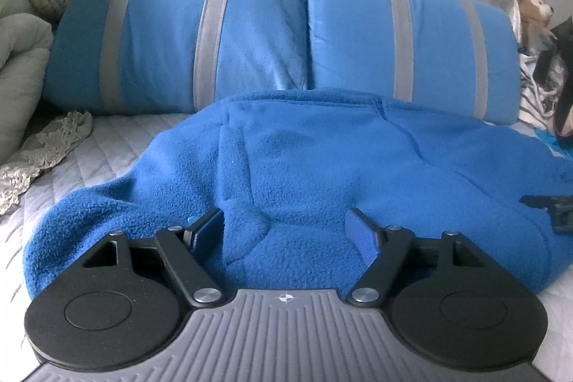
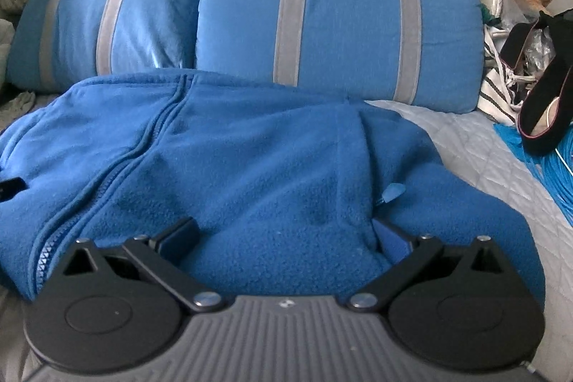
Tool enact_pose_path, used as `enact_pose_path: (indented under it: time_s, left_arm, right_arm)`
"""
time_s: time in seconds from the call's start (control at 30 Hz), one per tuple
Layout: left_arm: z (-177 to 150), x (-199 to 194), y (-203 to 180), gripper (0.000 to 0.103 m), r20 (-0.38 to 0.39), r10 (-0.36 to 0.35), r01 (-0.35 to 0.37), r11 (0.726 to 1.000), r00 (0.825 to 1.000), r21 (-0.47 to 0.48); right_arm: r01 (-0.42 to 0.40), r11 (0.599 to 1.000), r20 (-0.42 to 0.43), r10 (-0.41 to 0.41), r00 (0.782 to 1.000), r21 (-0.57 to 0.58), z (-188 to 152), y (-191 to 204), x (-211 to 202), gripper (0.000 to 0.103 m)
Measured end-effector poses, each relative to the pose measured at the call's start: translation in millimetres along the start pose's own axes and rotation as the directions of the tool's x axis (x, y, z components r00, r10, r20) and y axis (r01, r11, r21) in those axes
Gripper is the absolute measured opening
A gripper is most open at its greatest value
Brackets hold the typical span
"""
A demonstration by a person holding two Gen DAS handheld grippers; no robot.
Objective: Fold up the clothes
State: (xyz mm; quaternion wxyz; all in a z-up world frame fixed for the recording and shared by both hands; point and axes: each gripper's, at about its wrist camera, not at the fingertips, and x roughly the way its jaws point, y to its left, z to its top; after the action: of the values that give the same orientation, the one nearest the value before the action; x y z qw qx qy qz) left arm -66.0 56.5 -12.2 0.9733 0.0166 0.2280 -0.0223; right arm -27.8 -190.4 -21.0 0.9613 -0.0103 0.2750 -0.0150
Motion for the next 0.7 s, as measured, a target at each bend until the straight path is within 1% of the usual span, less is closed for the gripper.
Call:
enact_pose_path:
  time_s: [0.03,0.13,0.2,0.23,0.27,0.3,0.37,0.4,0.43,0.5,0.57,0.63,0.7]
  left_arm:
    - [0.1,-1.7,-1.0,0.074,0.004,0.006,-0.006,1.000,1.000,0.010]
    - [0.2,-9.9,-9.0,0.074,0.034,0.045,-0.047,0.996,0.998,0.072]
    - [2.7,-19.8,-17.4,0.074,0.081,0.087,-0.096,0.989,0.993,0.111]
    - [4.2,-25.0,-21.7,0.074,0.108,0.108,-0.122,0.984,0.988,0.129]
    - [5.1,-30.8,-25.6,0.074,0.144,0.106,-0.128,0.981,0.984,0.148]
    - [5.6,-37.2,-29.1,0.075,0.185,0.086,-0.118,0.978,0.979,0.170]
    - [5.1,-48.1,-35.5,0.075,0.253,0.034,-0.090,0.974,0.967,0.210]
    - [4.7,-50.8,-38.3,0.075,0.266,0.010,-0.072,0.971,0.964,0.227]
    - [4.4,-52.2,-40.7,0.075,0.268,-0.013,-0.054,0.969,0.963,0.240]
    - [3.3,-48.6,-43.7,0.075,0.230,-0.046,-0.013,0.968,0.972,0.249]
    - [1.0,-38.2,-41.9,0.075,0.156,-0.066,0.029,0.973,0.986,0.227]
    - [-2.1,-26.6,-37.4,0.076,0.084,-0.084,0.068,0.981,0.993,0.181]
    - [-6.3,-21.7,-30.7,0.076,0.066,-0.100,0.093,0.990,0.993,0.104]
  right_arm:
    - [-0.003,1.000,0.003,0.003,1.000,-0.003,0.8,-1.0,-0.6,0.102]
    - [0.021,0.999,0.050,-0.019,0.999,-0.041,2.5,2.4,-8.3,0.102]
    - [0.039,0.997,0.083,-0.034,0.996,-0.067,3.6,4.9,-13.6,0.103]
    - [0.057,0.995,0.112,-0.047,0.993,-0.082,4.1,7.0,-17.6,0.103]
    - [0.076,0.992,0.144,-0.061,0.988,-0.096,4.6,9.4,-21.8,0.103]
    - [0.095,0.989,0.176,-0.075,0.982,-0.111,5.1,11.7,-26.0,0.103]
    - [0.094,0.986,0.239,-0.060,0.969,-0.134,7.3,14.4,-34.1,0.103]
    - [0.084,0.986,0.265,-0.044,0.963,-0.142,7.8,15.8,-37.7,0.103]
    - [0.067,0.986,0.284,-0.021,0.959,-0.152,7.9,17.4,-40.5,0.103]
    - [0.024,0.983,0.282,0.028,0.959,-0.179,7.6,21.6,-41.8,0.103]
    - [-0.008,0.985,0.228,0.047,0.973,-0.170,6.4,21.9,-35.0,0.103]
    - [-0.039,0.987,0.169,0.065,0.983,-0.155,5.1,21.8,-27.7,0.103]
    - [-0.059,0.992,0.124,0.073,0.990,-0.114,2.7,18.6,-19.3,0.102]
